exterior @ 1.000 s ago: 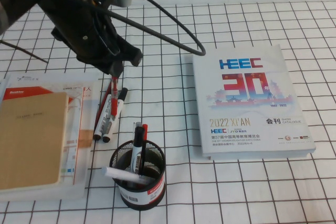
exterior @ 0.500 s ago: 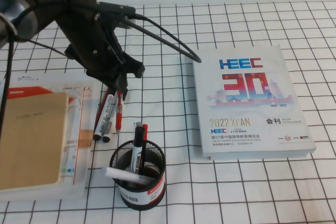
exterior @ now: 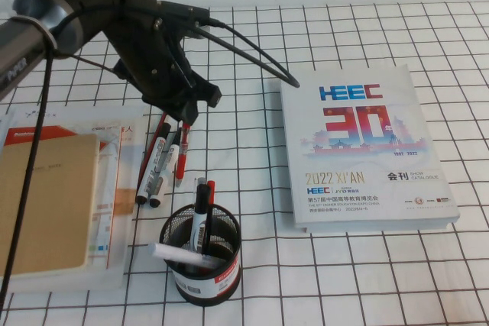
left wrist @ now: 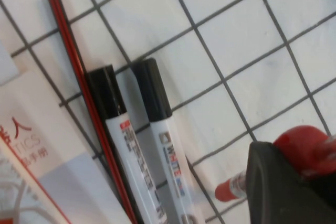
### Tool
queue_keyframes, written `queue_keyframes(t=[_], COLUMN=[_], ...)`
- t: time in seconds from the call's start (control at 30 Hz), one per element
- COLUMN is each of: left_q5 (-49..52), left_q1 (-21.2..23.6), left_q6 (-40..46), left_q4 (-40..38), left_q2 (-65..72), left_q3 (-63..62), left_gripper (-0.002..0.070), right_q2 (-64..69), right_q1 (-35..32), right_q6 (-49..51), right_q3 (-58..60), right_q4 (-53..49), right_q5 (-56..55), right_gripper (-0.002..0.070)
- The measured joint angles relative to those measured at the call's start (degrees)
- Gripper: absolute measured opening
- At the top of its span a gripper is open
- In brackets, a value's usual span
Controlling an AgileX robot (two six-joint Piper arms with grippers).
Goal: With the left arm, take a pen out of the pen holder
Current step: 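Take a marker out of the pen holder and lay it on the table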
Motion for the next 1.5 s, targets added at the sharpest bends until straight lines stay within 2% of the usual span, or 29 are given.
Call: queue_keyframes(t=[0.63, 0.73, 0.9, 1.17, 1.27, 1.4, 1.5], left_q5=[-7.0, -7.8, -7.3, -7.6, -7.3, -8.3, -12.8], left_q1=[0.0, 0.0, 0.7, 1.6, 1.6, 1.6, 1.2], left_q6=[2.6, 3.2, 3.7, 3.7, 3.5, 3.5, 2.8], left_q4=[-1.2, -1.0, 0.0, 0.9, 0.9, 0.9, 0.7], left_q2=[4.5, 5.0, 5.9, 5.9, 4.8, 0.2, -6.2], left_q3=[-1.0, -1.0, -0.6, -0.6, -0.4, 2.4, 8.3], left_gripper=[0.0074, 0.0109, 0.0211, 0.0235, 0.0200, 0.0069, 0.0020], right_q2=[0.0, 0.0, 0.0, 0.0, 0.0, 0.0, 0.0], right_q1=[0.0, 0.0, 0.0, 0.0, 0.0, 0.0, 0.0], right_q6=[0.0, 0.0, 0.0, 0.0, 0.0, 0.0, 0.0], right_q3=[0.0, 0.0, 0.0, 0.0, 0.0, 0.0, 0.0], right_q4=[0.0, 0.0, 0.0, 0.0, 0.0, 0.0, 0.0], right_q5=[0.0, 0.0, 0.0, 0.0, 0.0, 0.0, 0.0], right_gripper=[-0.0015, -0.0015, -0.0015, -0.0015, -0.0015, -0.0015, -0.0015])
